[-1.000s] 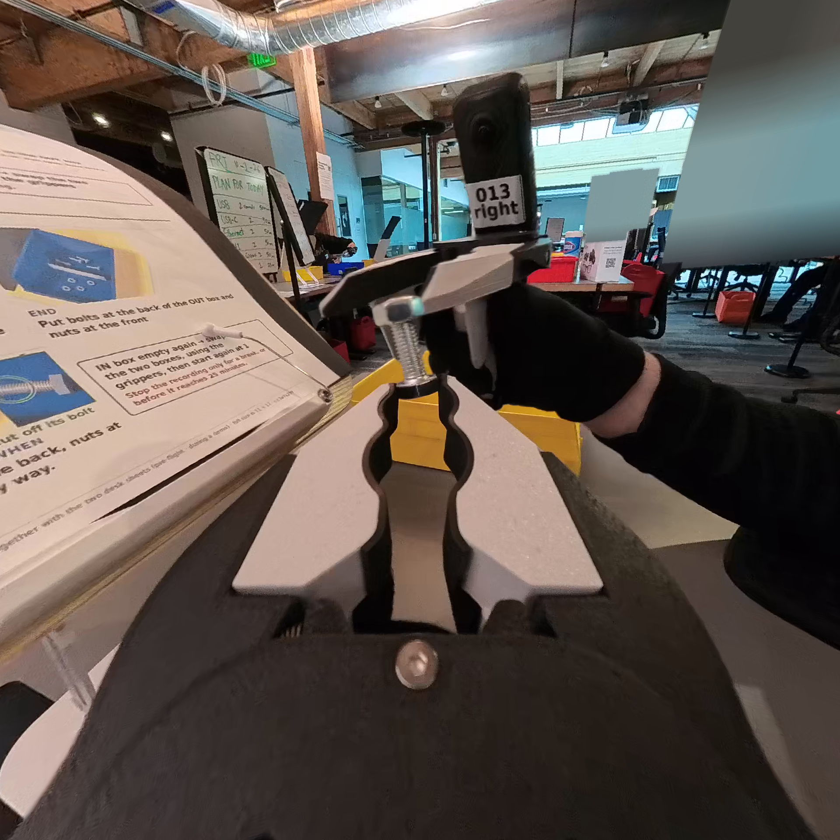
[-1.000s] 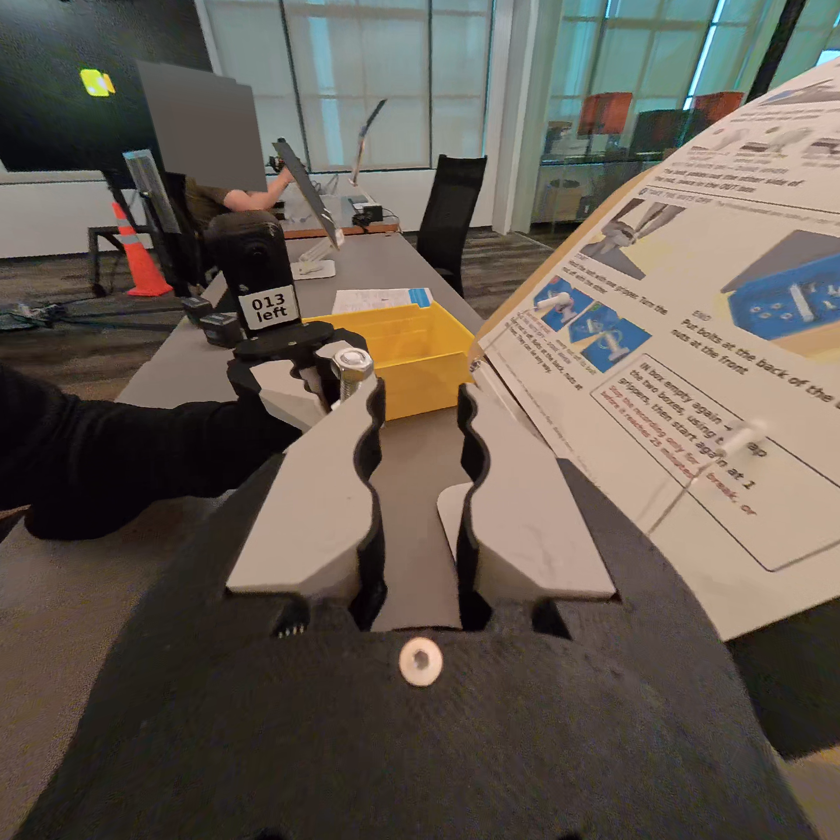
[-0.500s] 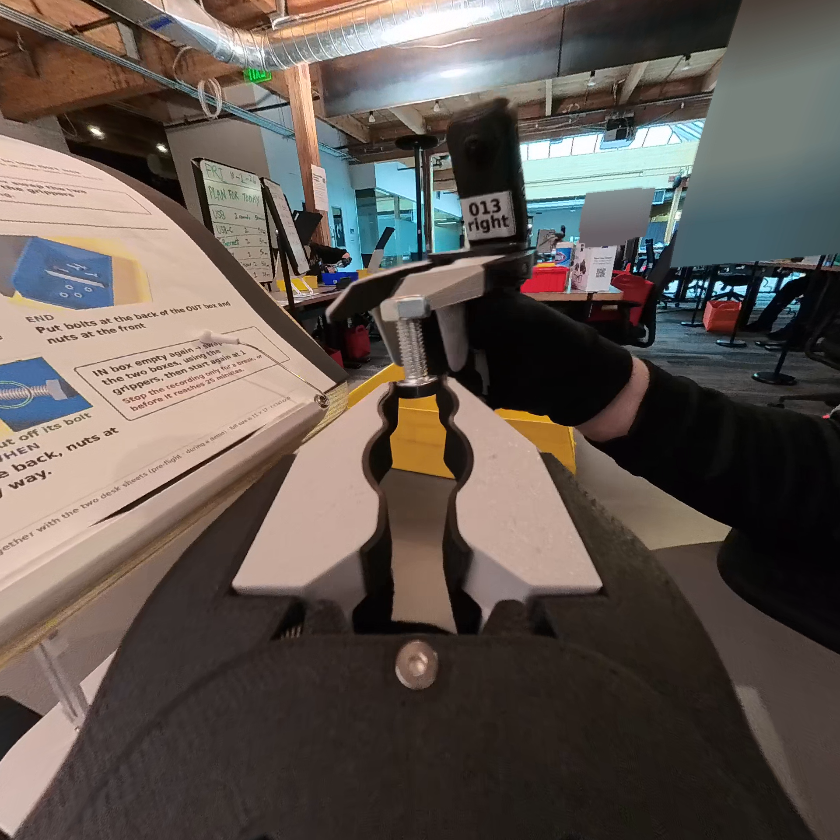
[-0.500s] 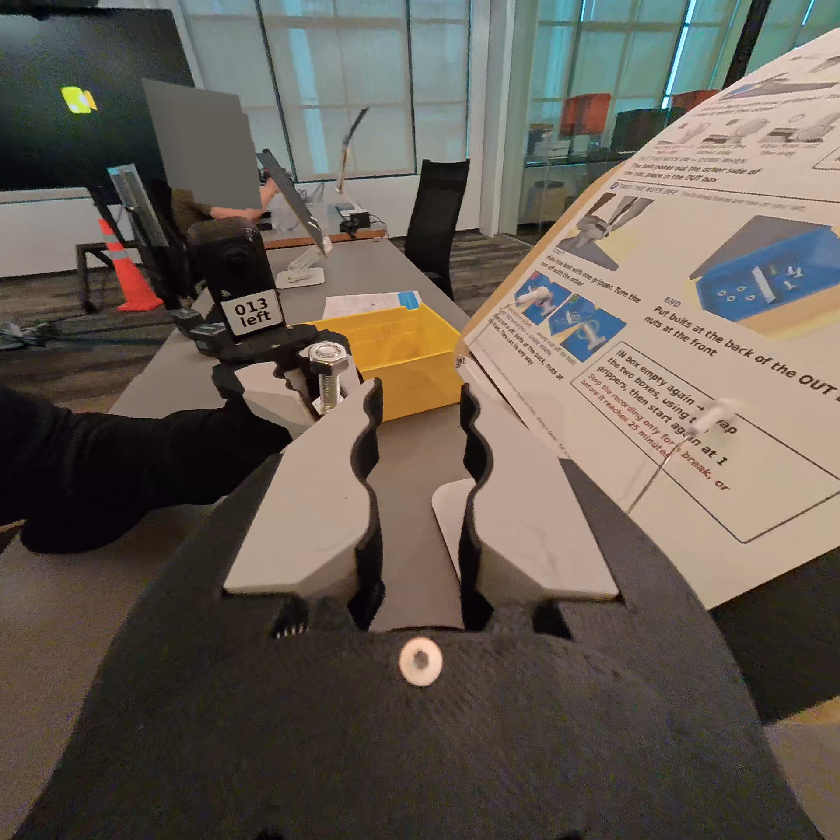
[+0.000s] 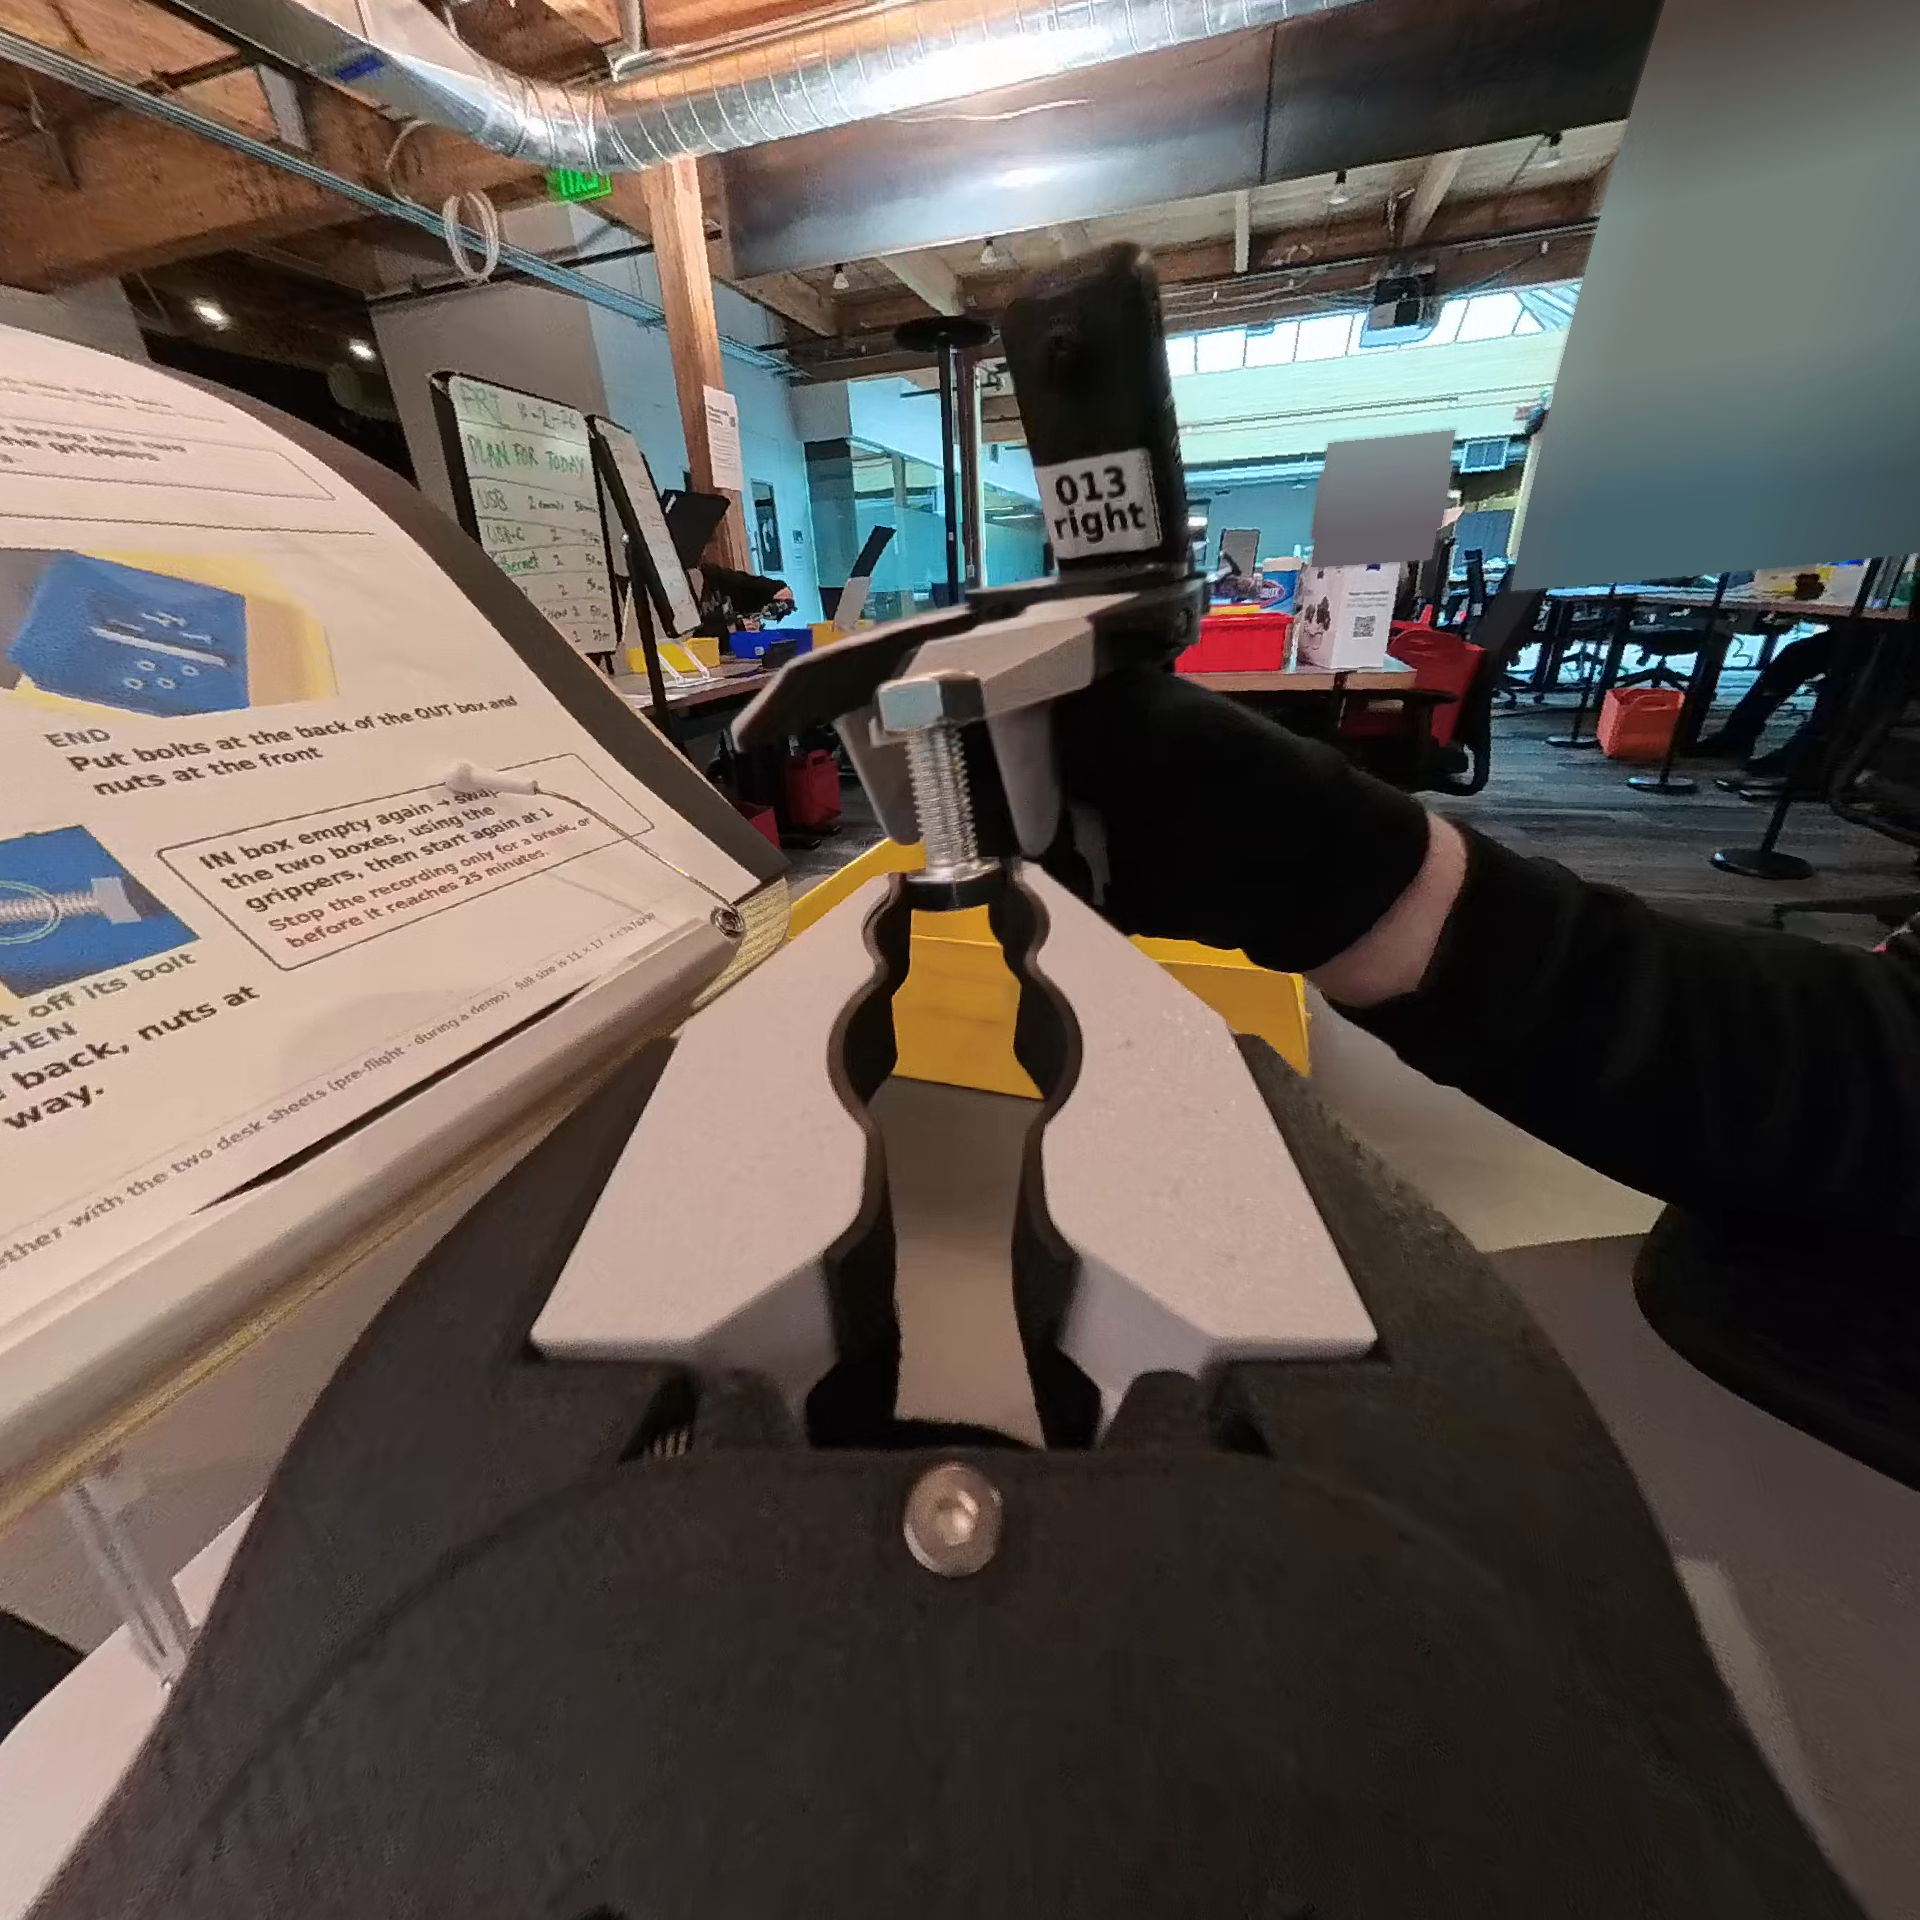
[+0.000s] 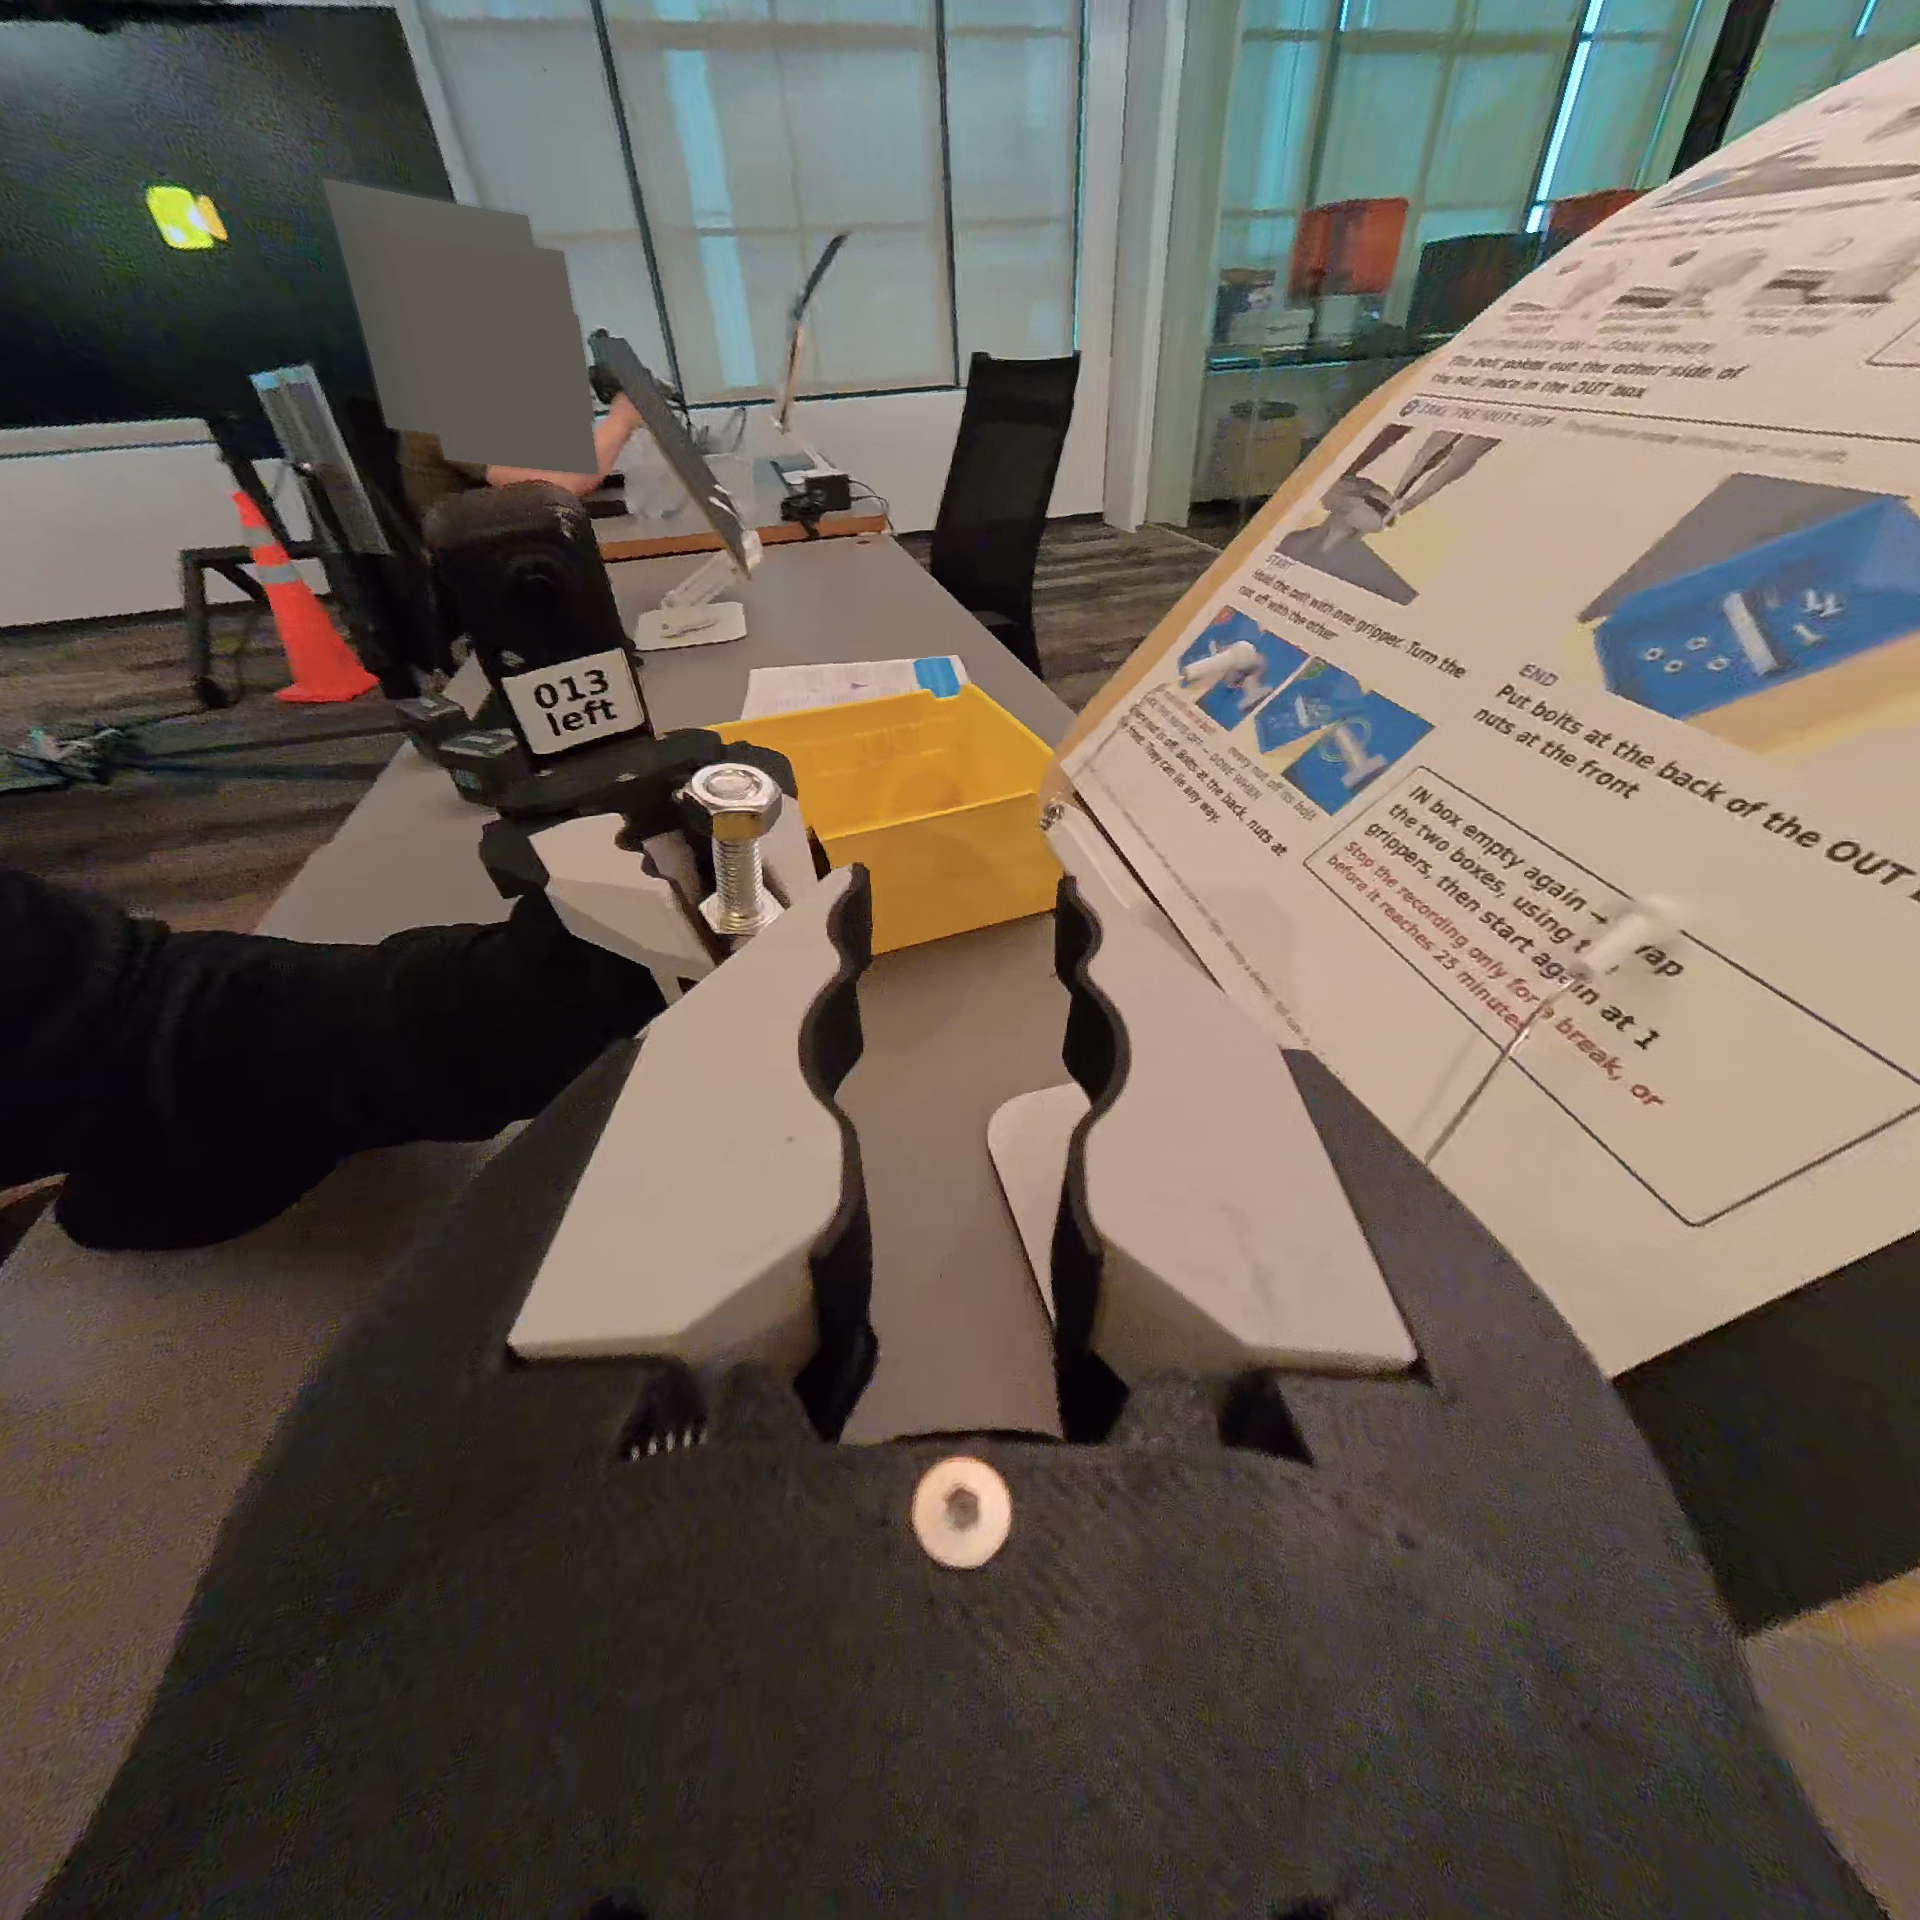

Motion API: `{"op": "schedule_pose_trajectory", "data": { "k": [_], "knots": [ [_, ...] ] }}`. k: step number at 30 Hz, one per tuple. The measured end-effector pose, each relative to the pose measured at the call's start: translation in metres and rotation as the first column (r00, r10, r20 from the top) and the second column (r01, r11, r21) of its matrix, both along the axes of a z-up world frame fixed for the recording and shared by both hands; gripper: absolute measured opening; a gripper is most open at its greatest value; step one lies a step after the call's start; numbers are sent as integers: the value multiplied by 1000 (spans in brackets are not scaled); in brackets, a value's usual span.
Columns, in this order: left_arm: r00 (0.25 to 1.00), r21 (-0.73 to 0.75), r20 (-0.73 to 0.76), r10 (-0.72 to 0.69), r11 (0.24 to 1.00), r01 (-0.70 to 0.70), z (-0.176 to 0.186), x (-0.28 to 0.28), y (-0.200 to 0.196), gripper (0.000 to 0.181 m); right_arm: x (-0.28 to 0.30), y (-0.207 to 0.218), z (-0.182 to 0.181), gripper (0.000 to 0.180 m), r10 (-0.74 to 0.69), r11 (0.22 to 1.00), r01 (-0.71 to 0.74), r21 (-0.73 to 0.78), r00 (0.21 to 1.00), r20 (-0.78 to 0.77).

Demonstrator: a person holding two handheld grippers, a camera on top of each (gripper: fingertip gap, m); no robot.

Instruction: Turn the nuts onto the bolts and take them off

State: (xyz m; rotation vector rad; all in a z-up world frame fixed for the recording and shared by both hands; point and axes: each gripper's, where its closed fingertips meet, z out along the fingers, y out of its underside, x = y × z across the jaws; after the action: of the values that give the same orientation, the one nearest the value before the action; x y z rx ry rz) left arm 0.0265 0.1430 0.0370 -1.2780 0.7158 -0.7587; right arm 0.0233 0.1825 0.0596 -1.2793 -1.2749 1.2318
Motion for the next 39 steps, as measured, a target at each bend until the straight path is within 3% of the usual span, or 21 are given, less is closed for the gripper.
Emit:
{"op": "schedule_pose_trajectory", "data": {
  "k": [7,15,24,26,27,29,34,39],
  "knots": [
    [1000,-8,1,5,1000,-5,-2,1,2,16,-7,-29,8,45,120,992,-119,40,993,-12],
    [1000,6,-2,4,1000,-4,1,1,-1,16,-1,-7,3,37,27,1000,-27,7,1000,-3],
    [1000,0,-7,3,1000,-3,-2,3,0,16,-9,-31,9,42,127,991,-126,45,992,-20],
    [1000,10,-17,9,1000,-9,-1,3,-1,16,-8,-26,8,44,108,994,-108,30,994,-24],
    [1000,12,-16,16,1000,-15,0,2,0,16,-6,-19,7,31,75,997,-75,23,997,-19],
    [1000,16,-1,2,1000,-2,3,1,-2,16,0,-4,3,34,13,1000,-13,22,1000,-8],
    [1000,9,-11,11,1000,-11,-1,2,0,16,-2,-25,11,45,116,993,-115,33,992,-38],
    [1000,9,-15,9,1000,-9,-2,3,0,16,-12,-32,6,45,131,990,-131,44,991,-11]
  ]
}}
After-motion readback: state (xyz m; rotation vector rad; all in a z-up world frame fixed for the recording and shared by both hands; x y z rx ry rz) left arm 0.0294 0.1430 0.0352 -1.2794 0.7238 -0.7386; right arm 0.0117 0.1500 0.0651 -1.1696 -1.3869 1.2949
